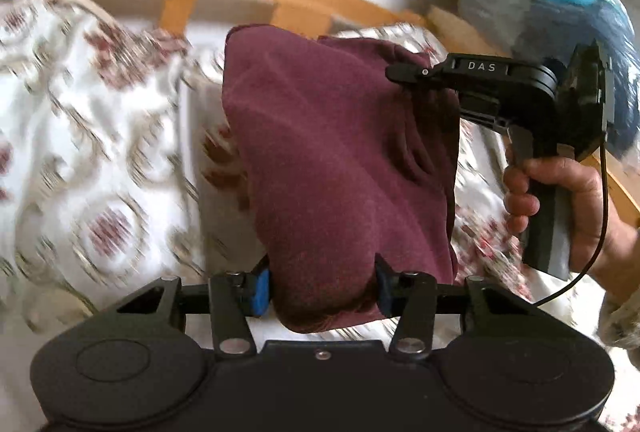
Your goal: Fold small clothes
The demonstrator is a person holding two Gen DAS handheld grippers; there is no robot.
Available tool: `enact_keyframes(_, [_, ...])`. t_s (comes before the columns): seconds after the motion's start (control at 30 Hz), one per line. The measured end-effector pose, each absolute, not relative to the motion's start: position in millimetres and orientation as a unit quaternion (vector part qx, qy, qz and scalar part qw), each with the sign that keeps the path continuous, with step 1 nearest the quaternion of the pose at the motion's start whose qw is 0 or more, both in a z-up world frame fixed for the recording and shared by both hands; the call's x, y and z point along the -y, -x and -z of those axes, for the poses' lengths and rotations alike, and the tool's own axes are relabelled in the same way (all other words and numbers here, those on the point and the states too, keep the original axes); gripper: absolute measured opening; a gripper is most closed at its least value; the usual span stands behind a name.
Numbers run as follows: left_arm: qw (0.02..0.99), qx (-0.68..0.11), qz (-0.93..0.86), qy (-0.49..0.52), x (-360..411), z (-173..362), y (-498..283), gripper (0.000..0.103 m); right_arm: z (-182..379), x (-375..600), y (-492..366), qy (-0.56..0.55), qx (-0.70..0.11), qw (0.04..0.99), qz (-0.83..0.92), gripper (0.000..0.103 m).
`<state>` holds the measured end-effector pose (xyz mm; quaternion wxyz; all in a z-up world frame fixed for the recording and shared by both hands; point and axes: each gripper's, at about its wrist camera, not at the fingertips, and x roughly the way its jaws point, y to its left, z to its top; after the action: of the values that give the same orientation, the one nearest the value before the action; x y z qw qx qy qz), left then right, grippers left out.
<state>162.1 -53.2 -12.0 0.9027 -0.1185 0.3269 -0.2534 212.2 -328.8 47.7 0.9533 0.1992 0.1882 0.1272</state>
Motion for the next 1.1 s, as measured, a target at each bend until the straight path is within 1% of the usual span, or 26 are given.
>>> enact_keyframes(0.17, [0.921, -0.304, 0.203, 0.130, 19.7, 6.6, -185.8, 0.050, -63.1, 293.6, -268.8, -0.184, -0.202, 0.951, -0.145, 0.017])
enact_keyframes(0.3, [0.934, -0.277, 0.180, 0.135, -3.1, 10.8, -199.5, 0.050, -66.4, 262.8, -300.2, -0.170, -0.199, 0.954, -0.144, 0.017])
enact_keyframes(0.47, [0.924, -0.305, 0.163, 0.162, -18.4, 30.5, -220.3, 0.050, -48.7, 241.5, -326.2, -0.138, -0.218, 0.957, -0.131, 0.017])
enact_keyframes(0.67, [0.924, -0.319, 0.154, 0.141, -10.4, 45.5, -222.6, 0.052, -19.2, 242.7, -340.0, -0.106, -0.233, 0.963, -0.088, 0.020])
enact_keyframes(0.77, [0.926, -0.319, 0.154, 0.132, -7.4, 47.5, -222.2, 0.054, -7.3, 250.4, -344.0, -0.107, -0.243, 0.962, -0.070, 0.024])
enact_keyframes(0.83, [0.927, -0.319, 0.153, 0.127, -6.0, 48.3, -222.9, 0.056, -0.8, 256.2, -346.0, -0.108, -0.250, 0.960, -0.060, 0.033])
enact_keyframes(0.87, [0.926, -0.320, 0.153, 0.128, -6.1, 48.4, -223.2, 0.057, 1.7, 258.1, -346.3, -0.108, -0.252, 0.960, -0.058, 0.034])
enact_keyframes(0.93, [0.923, -0.324, 0.155, 0.134, -8.7, 48.5, -224.0, 0.059, 4.6, 262.3, -343.7, -0.115, -0.250, 0.960, -0.059, 0.046])
enact_keyframes(1.03, [0.919, -0.331, 0.155, 0.149, -12.1, 50.3, -228.2, 0.062, 4.2, 266.3, -340.5, -0.123, -0.250, 0.959, -0.053, 0.056])
enact_keyframes(1.1, [0.917, -0.334, 0.154, 0.154, -12.9, 51.1, -228.8, 0.063, 2.4, 267.4, -338.0, -0.127, -0.249, 0.959, -0.054, 0.060])
